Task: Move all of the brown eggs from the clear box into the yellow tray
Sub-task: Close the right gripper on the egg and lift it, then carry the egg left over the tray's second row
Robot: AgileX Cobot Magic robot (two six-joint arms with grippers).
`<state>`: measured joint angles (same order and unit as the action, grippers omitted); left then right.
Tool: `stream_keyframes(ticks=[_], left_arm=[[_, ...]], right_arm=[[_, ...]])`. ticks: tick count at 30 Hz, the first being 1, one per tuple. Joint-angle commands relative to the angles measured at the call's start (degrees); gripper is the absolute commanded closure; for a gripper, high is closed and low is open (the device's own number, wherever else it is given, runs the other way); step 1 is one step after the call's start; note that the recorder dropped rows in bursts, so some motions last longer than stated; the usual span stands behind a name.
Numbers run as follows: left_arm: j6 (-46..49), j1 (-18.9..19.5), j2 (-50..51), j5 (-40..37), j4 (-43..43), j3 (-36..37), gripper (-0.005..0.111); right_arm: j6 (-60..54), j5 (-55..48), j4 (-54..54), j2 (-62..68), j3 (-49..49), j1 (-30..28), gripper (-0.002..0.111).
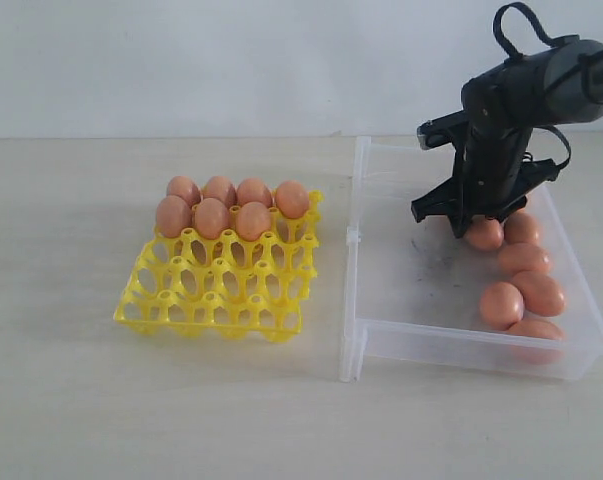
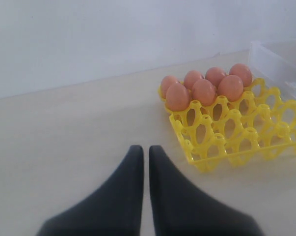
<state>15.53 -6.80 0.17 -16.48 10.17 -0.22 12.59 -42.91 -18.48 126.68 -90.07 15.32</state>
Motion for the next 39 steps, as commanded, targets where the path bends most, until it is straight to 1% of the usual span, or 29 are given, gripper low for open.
stream_keyframes(ticks=[1, 5, 7, 10, 16, 24, 27, 28, 31, 35, 36, 38, 39], left_arm=[[0.01, -0.34, -0.17, 0.23, -0.09, 0.22, 0.103], [0.01, -0.34, -0.17, 0.23, -0.09, 0.22, 0.103], [0.01, -0.34, -0.17, 0.23, -0.09, 0.22, 0.103], [0.01, -0.34, -0.17, 0.23, -0.09, 0.22, 0.103], [0.01, -0.34, -0.17, 0.23, -0.09, 0.22, 0.103], [0.01, -0.34, -0.17, 0.23, -0.09, 0.22, 0.103], [0.01, -0.34, -0.17, 0.23, -0.09, 0.22, 0.103], [0.01, -0.34, -0.17, 0.23, -0.09, 0.22, 0.103], [0.01, -0.34, -0.17, 0.23, -0.09, 0.22, 0.103], [0.01, -0.34, -0.17, 0.23, -0.09, 0.22, 0.103], [0.01, -0.34, -0.17, 0.23, -0.09, 0.22, 0.103], [0.01, -0.34, -0.17, 0.23, -0.09, 0.22, 0.103], [0.01, -0.34, -0.17, 0.23, -0.09, 0.22, 0.103]], right_arm=[[0.51, -0.58, 2.89, -2.13, 0.12, -0.51, 0.109], [-0.58, 1.12, 6.84, -4.94, 1.85, 0.63, 0.109], [-0.58, 5.77, 7.65, -6.95, 4.11, 1.60, 0.109], [-1.62, 17.97, 13.64, -9.97, 8.86, 2.34, 0.109], [-0.97, 34.42, 15.39, -12.01, 17.94, 3.32, 0.109], [1.01, 69.45, 15.39, -12.84, 29.72, 8.05, 0.109], [2.39, 78.98, 14.66, -12.84, 32.25, 9.33, 0.109], [2.85, 81.52, 13.10, -12.84, 32.67, 9.73, 0.109], [9.40, 88.83, 1.25, -12.84, 32.97, 9.97, 0.109], [11.07, 95.09, -8.15, -12.19, 32.97, 9.97, 0.109], [11.33, 98.68, -11.15, -10.92, 32.97, 9.97, 0.109], [11.21, 105.48, -13.69, -7.85, 32.76, 9.97, 0.109], [11.06, 106.51, -13.58, -6.76, 32.76, 9.97, 0.109]])
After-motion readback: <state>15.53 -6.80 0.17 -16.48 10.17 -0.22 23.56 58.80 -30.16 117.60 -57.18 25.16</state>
